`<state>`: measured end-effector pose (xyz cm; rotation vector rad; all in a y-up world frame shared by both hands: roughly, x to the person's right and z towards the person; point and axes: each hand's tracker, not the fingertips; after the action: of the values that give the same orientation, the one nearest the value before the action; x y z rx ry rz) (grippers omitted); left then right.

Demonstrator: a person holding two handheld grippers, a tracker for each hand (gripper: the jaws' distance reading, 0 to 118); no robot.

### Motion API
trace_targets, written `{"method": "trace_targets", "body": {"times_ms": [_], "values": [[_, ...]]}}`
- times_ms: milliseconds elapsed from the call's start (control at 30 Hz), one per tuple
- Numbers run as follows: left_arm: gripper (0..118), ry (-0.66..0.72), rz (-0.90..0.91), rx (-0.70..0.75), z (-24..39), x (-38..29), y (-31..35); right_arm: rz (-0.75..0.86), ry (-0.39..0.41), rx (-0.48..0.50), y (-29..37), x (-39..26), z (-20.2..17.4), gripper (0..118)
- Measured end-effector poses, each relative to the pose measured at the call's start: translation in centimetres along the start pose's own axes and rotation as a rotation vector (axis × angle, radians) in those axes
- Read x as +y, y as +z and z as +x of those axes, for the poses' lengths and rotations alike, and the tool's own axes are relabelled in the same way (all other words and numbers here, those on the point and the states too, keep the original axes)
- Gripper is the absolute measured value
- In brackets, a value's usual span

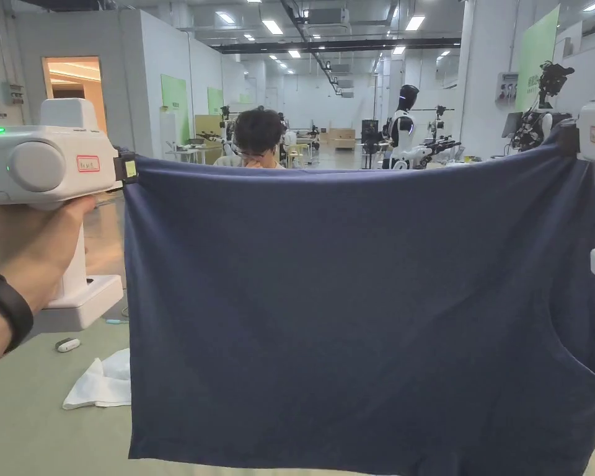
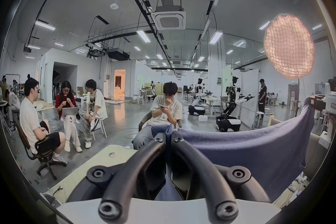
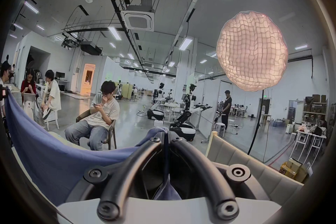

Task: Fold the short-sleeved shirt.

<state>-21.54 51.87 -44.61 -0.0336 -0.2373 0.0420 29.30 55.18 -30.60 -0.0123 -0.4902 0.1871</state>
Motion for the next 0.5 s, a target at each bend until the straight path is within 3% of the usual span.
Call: {"method": "trace_targets", "body": {"times_ms": [200,333,500], "values": [[0,0.015,0.009,0.005,0.0,-0.3,-3.1,0.005,-0.024,-0.004,-2.7,0.3,-0.5,0],[0,-0.004,-0.008,0.005,0.3,-1.9,-4.4,0.005,0.057,-0.018,-4.1,-0.4,-1.3,0],[0,-0.077,-0.099,0.028,1.3,-6.7,-6.1,-0.033,0.028,0.02,-5.1,-4.1,-2.4,0]]}}
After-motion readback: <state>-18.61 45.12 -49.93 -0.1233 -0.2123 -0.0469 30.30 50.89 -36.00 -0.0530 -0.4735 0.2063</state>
